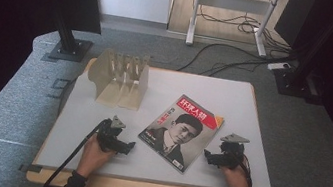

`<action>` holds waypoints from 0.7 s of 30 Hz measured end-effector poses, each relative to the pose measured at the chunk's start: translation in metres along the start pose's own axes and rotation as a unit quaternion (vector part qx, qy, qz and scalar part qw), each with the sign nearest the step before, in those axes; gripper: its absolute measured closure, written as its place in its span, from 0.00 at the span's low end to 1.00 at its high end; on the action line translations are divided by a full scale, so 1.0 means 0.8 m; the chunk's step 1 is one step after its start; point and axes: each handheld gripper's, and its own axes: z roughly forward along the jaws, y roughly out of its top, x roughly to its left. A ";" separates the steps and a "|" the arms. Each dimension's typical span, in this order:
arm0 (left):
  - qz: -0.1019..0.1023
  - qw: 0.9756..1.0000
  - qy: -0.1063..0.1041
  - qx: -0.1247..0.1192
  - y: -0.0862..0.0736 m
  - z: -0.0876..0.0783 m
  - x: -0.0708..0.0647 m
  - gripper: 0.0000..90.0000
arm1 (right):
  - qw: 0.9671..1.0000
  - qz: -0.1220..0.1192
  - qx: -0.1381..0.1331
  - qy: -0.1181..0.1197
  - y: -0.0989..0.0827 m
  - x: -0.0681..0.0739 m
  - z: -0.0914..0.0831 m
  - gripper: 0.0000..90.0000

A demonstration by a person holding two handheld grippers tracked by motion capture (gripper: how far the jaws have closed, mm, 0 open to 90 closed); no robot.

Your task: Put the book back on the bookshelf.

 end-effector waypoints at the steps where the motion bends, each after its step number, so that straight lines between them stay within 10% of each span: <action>1: 0.000 1.000 0.000 0.000 0.000 0.000 0.000 0.00 | 1.000 0.000 0.000 0.000 0.000 0.000 0.000 0.02; 15: -0.001 1.000 -0.001 0.000 0.000 0.000 0.000 0.00 | 1.000 -0.003 0.003 0.001 0.001 0.000 0.000 0.02; 21: -0.005 0.999 -0.033 0.003 0.005 -0.005 0.006 0.00 | 1.000 -0.004 0.010 0.013 0.004 -0.006 -0.004 0.06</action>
